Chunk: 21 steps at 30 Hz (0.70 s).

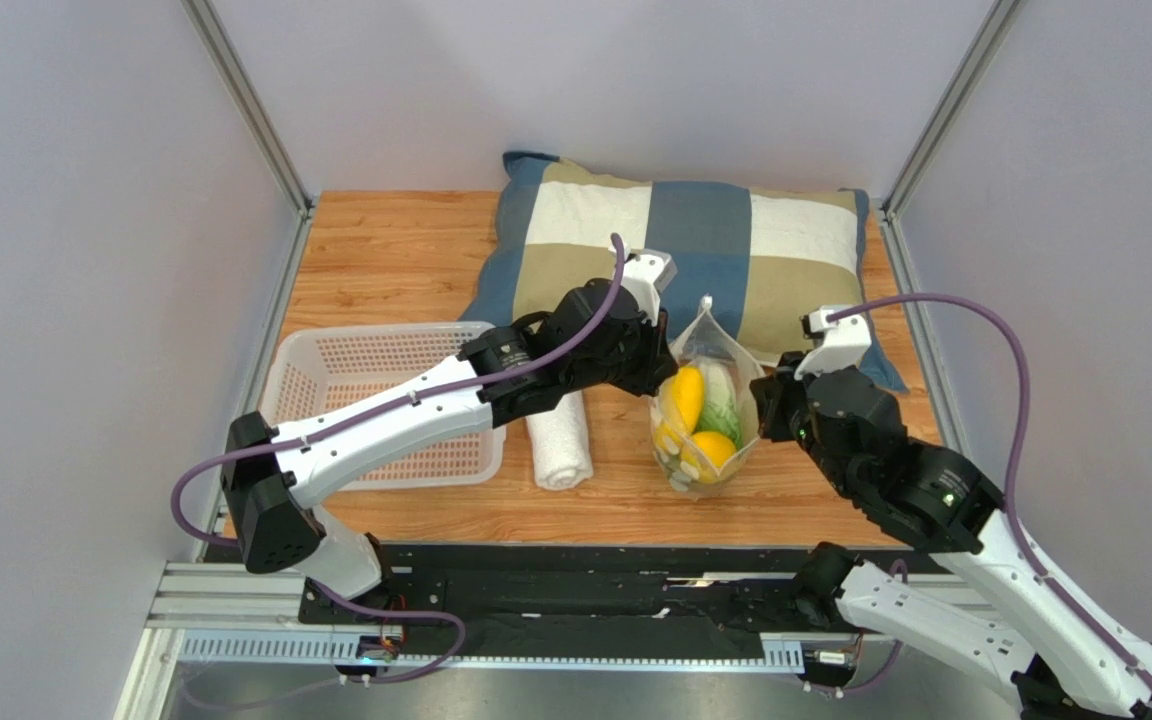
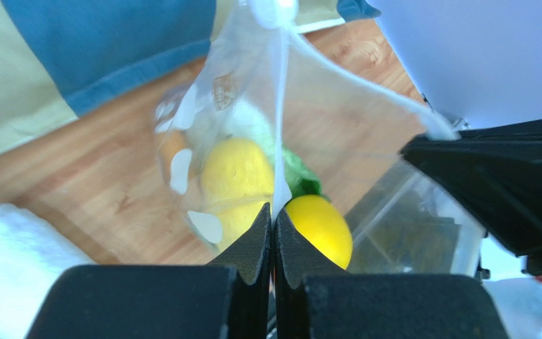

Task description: Open the zip-top bag and remove the fake food

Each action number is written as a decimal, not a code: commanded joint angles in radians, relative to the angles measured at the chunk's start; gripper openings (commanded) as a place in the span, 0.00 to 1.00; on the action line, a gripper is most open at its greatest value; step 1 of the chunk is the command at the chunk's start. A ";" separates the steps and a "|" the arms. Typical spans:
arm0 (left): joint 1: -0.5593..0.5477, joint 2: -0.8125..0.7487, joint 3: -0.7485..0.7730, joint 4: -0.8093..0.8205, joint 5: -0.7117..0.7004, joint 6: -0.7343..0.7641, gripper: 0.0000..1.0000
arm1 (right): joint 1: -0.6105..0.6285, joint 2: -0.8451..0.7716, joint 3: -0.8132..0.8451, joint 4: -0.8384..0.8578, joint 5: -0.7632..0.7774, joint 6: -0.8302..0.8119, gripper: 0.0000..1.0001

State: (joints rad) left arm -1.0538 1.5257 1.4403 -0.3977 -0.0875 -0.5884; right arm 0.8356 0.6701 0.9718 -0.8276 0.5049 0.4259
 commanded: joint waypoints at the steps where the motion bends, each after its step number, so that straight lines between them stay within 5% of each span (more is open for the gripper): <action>1: 0.018 -0.032 0.017 -0.095 -0.067 0.107 0.00 | 0.002 -0.015 0.074 0.002 0.093 -0.053 0.00; 9: 0.112 -0.018 -0.208 -0.038 0.038 0.070 0.00 | 0.002 -0.032 -0.044 0.013 0.067 0.019 0.00; 15: 0.115 -0.019 -0.193 -0.065 0.109 0.117 0.00 | 0.002 -0.018 -0.099 0.102 -0.055 0.056 0.00; 21: 0.110 -0.166 -0.141 -0.078 0.179 0.144 0.31 | 0.003 0.037 -0.071 0.116 -0.092 0.065 0.00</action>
State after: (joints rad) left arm -0.9417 1.5059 1.2289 -0.4747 0.0269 -0.4812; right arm 0.8391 0.6815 0.8677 -0.7776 0.4461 0.4679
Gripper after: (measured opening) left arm 0.244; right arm 0.010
